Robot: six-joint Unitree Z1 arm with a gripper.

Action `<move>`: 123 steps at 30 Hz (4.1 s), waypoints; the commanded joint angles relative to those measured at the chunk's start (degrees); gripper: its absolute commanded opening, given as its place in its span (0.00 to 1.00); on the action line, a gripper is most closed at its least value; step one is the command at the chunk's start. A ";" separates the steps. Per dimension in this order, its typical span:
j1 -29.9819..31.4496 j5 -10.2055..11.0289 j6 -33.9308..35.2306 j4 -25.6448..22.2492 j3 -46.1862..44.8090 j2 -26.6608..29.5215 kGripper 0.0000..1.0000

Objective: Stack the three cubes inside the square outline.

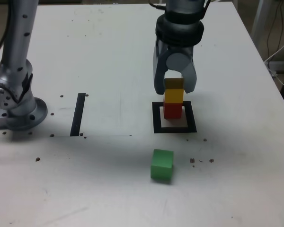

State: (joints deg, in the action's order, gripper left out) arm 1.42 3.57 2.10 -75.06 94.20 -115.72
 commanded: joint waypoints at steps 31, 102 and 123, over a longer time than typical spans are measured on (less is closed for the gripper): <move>-1.25 0.32 -1.96 1.79 -1.63 -0.56 0.99; 24.68 -7.30 8.94 4.07 -1.46 -9.00 0.37; 24.64 -6.99 8.54 4.05 -1.68 -8.68 0.26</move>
State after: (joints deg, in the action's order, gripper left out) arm 26.21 -3.53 10.72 -70.59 92.68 -124.49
